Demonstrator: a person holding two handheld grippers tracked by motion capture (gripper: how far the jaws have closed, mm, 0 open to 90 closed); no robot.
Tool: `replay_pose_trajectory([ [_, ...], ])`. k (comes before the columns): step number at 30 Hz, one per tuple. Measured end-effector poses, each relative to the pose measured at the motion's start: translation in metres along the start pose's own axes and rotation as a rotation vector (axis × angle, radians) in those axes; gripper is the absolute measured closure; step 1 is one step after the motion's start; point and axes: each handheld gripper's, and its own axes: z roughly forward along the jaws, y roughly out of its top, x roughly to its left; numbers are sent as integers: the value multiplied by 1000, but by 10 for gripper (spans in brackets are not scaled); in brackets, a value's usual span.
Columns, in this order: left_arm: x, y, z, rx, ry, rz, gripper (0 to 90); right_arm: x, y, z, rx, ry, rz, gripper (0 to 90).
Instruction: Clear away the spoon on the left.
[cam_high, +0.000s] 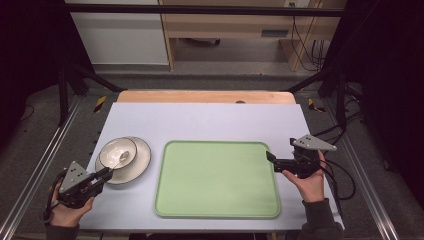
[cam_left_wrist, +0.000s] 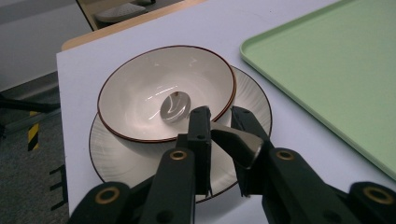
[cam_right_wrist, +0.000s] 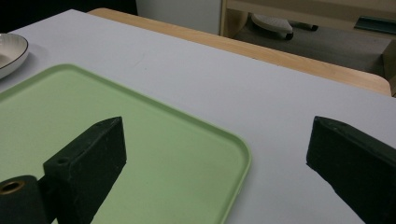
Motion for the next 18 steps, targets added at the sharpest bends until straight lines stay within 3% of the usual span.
replay_pose_trajectory([
  [9,2,0,-3,-5,27,-19,863,0,0,1,2,3,-6,51],
  [18,5,0,-4,-6,32,-37,882,0,0,0,4,1,-3,51],
])
